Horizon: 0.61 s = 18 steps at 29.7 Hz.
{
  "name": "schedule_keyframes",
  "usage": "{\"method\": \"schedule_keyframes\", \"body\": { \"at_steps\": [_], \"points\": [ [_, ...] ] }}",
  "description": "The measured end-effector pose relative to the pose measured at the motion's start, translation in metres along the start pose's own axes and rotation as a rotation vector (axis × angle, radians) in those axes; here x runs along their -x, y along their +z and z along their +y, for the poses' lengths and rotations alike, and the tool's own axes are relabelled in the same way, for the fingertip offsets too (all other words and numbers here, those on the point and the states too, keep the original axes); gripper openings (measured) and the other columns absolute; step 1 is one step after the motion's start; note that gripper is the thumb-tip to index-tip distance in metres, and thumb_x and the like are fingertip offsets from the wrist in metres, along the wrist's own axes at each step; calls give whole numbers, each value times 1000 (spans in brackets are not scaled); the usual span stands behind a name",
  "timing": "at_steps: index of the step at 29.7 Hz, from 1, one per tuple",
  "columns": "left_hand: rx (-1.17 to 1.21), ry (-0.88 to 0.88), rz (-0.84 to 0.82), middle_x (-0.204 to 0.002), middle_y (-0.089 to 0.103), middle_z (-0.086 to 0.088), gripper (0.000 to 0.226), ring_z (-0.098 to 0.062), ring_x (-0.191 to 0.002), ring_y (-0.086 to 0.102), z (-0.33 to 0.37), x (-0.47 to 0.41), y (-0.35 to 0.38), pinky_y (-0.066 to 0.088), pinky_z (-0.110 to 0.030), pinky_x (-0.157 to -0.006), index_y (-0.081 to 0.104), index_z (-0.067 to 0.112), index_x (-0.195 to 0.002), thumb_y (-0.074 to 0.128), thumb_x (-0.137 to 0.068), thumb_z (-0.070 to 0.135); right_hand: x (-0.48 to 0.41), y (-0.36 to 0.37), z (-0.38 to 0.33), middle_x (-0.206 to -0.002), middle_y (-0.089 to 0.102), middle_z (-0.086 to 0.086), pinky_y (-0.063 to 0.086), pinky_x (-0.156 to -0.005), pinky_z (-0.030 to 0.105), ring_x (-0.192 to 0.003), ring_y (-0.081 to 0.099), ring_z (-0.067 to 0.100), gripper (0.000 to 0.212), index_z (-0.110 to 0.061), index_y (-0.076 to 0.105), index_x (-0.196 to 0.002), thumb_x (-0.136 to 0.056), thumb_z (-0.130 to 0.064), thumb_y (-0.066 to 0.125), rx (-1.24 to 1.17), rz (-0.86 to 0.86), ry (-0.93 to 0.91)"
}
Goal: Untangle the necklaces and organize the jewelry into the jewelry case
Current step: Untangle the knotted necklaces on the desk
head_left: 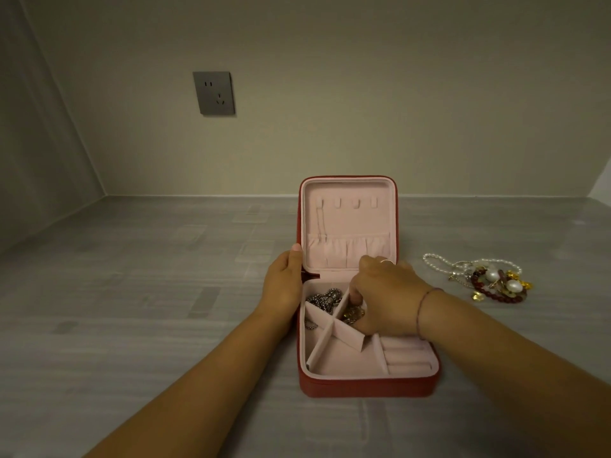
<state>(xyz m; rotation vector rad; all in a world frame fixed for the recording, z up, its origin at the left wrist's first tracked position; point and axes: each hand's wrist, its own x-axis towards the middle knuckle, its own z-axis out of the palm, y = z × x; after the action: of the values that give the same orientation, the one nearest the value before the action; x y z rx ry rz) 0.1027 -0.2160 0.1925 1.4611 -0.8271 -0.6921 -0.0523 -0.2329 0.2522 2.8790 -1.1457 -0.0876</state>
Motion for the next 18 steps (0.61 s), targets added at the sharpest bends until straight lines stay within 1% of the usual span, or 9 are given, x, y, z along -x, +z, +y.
{"method": "schedule_keyframes", "body": {
  "at_steps": [4,8,12,15,18],
  "points": [
    [23,-12,3,-101,70,-13,39,-29,-98,65,2,1,0,51,-48,-92,65,10,-99,36,-101,35,3,7,-3,-109,43,3,32,-91,36,-111,41,22,29,-18,64,-101,-83,-41,64,2,52,29],
    [19,-19,-7,-101,70,-10,39,-28,-98,65,2,1,-1,51,-50,-92,66,15,-98,36,-101,39,2,9,-4,-100,36,-1,30,-93,36,-111,40,21,26,-18,66,-97,-82,-40,64,-18,38,36],
    [18,-22,-9,-102,70,-13,40,-30,-99,65,3,3,-1,51,-50,-92,65,11,-99,36,-101,38,2,9,-2,-99,36,-3,26,-87,33,-109,39,19,24,-20,68,-93,-82,-40,62,-74,36,22],
    [18,-23,-6,-100,70,-14,40,-31,-98,65,5,4,-1,51,-50,-91,65,9,-98,37,-101,37,4,10,0,-101,38,-3,25,-88,32,-108,39,18,22,-21,68,-92,-81,-40,63,-106,45,-6],
    [11,-27,0,-98,70,-14,39,-32,-97,65,6,5,-1,52,-47,-89,64,9,-93,37,-101,35,6,8,6,-104,44,-4,28,-90,31,-105,41,13,11,-27,66,-82,-80,-37,65,-190,98,-32]
  ]
}}
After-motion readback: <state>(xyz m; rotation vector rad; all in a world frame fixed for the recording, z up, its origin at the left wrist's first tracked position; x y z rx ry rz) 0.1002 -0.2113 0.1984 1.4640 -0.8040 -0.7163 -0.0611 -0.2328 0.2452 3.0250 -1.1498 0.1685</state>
